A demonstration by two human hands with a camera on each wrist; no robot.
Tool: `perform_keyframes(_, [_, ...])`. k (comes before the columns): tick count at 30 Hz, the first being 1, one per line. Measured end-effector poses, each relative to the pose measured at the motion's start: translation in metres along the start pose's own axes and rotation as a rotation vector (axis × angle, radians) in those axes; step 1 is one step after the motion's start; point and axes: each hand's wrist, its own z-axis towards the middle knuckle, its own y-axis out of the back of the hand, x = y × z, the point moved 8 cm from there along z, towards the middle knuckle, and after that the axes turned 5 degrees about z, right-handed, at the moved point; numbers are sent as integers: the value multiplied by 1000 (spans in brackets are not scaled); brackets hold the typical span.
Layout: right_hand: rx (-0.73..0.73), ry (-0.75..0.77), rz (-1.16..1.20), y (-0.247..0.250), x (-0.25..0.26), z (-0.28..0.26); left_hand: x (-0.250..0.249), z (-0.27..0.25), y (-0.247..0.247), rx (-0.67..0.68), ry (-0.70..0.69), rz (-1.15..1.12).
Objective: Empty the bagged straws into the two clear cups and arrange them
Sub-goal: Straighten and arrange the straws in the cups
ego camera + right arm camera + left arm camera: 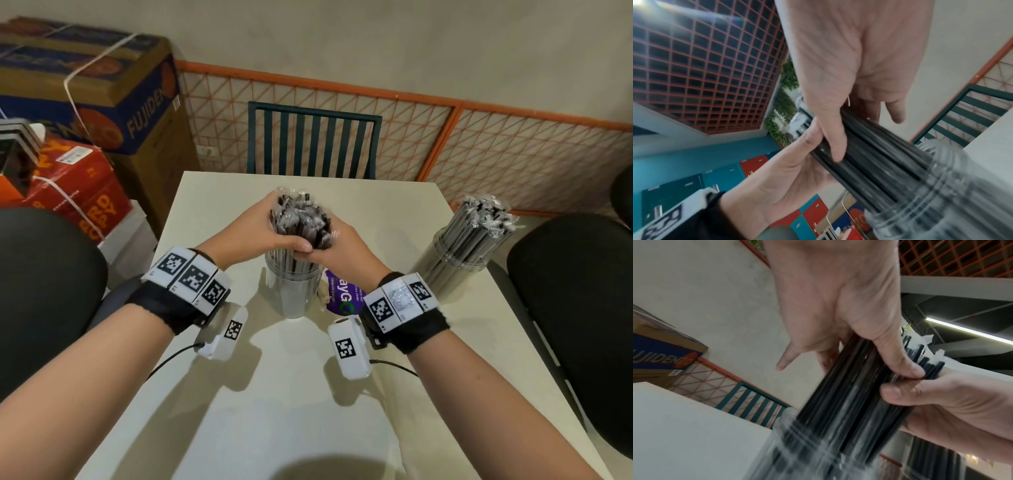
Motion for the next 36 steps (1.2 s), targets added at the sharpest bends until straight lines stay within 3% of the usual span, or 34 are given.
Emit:
perform_keyframes(3, [104,-36,-131,-8,-10,-5,14,-11,-12,55,36,73])
perform_keyframes(13, [-53,-19,-23,-7,-11,-13,19,-17,-14,-72,32,66])
perform_keyframes(17, [4,22,-113,-1,-2,-8,14,-19,-9,-93,-25,63])
perform_keyframes(21, [80,-35,-243,-6,-17,-12,25,-21,-15,-41,28,76])
perform_keyframes(26, [54,-76,-140,-6,-23,-15,28,-20,-11,-56,34,72])
perform_keyframes(36, [-7,178,-216,-1,4,-15,-1,-24,-6,-66,-146,194])
